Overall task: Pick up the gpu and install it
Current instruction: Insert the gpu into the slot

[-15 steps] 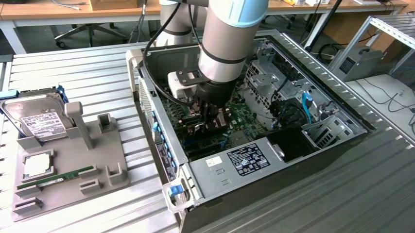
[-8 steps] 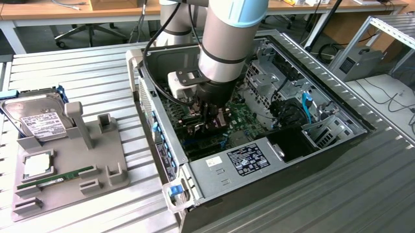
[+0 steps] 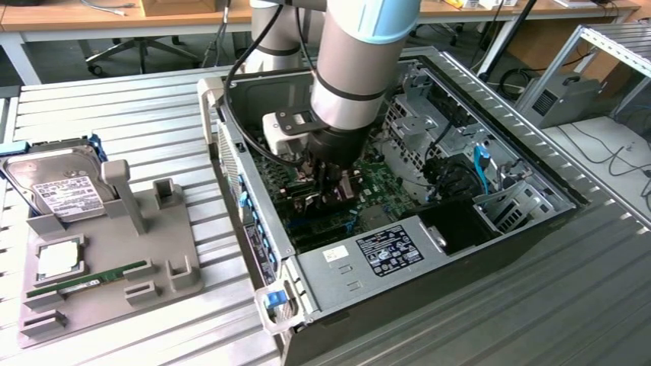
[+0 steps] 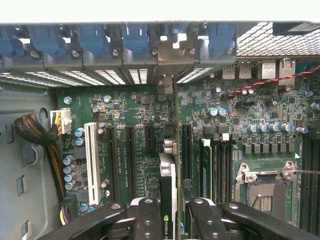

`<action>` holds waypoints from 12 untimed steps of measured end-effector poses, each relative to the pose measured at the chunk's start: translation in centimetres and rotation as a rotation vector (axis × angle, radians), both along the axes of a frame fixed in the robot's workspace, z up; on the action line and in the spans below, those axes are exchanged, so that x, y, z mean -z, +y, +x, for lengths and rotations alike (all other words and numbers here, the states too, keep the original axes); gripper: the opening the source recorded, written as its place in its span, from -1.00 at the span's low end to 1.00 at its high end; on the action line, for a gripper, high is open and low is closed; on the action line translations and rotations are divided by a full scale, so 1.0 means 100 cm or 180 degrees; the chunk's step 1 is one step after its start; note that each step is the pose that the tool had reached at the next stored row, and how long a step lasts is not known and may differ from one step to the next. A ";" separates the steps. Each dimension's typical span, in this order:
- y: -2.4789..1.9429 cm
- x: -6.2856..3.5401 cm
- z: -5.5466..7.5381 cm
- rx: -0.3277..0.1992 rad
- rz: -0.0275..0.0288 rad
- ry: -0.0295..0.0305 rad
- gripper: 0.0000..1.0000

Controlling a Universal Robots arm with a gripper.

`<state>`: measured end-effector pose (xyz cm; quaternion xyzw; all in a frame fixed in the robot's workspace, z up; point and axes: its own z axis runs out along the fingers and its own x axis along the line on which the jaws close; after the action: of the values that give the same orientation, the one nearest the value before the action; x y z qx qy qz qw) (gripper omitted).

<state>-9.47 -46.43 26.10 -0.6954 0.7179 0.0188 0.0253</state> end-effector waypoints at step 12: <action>-0.0002 -0.0074 0.000 -0.0001 -0.0002 -0.0001 0.29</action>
<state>-9.46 -46.45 26.84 -0.6955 0.7178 0.0184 0.0251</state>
